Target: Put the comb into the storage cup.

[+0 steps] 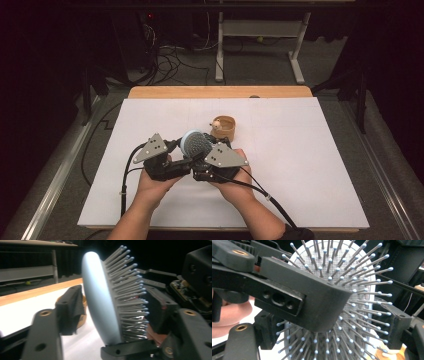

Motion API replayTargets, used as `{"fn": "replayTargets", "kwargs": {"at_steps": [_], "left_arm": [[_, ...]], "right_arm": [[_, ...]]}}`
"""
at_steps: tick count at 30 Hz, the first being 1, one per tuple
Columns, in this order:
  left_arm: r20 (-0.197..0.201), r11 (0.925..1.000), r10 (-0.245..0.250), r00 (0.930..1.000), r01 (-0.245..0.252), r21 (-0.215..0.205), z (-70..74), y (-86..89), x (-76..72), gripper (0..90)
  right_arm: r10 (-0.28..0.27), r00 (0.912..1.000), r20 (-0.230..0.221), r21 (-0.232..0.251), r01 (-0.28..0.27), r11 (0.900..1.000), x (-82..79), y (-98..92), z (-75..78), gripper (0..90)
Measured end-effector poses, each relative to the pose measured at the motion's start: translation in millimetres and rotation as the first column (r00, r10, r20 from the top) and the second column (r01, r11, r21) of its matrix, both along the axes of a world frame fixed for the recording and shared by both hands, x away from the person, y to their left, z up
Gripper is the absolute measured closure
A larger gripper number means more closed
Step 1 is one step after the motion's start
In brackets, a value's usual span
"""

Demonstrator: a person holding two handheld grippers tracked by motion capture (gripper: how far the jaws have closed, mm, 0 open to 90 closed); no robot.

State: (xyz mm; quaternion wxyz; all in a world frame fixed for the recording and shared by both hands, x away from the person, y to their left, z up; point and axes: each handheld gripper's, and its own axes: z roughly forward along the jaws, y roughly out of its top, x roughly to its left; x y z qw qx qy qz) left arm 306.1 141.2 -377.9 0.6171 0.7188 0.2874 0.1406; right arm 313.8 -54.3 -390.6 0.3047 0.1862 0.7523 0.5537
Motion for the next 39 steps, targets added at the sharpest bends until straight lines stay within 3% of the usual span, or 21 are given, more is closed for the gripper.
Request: {"fn": "replayTargets", "kwargs": {"at_steps": [39], "left_arm": [[-0.023, 0.9983, 0.044, 0.9988, -0.045, -0.037, 1.0, 3.9, -1.4, 52.4]], "right_arm": [[-0.039, 0.998, 0.049, -0.023, 0.041, 0.999, -2.9, 10.2, 0.7, 19.9]]}}
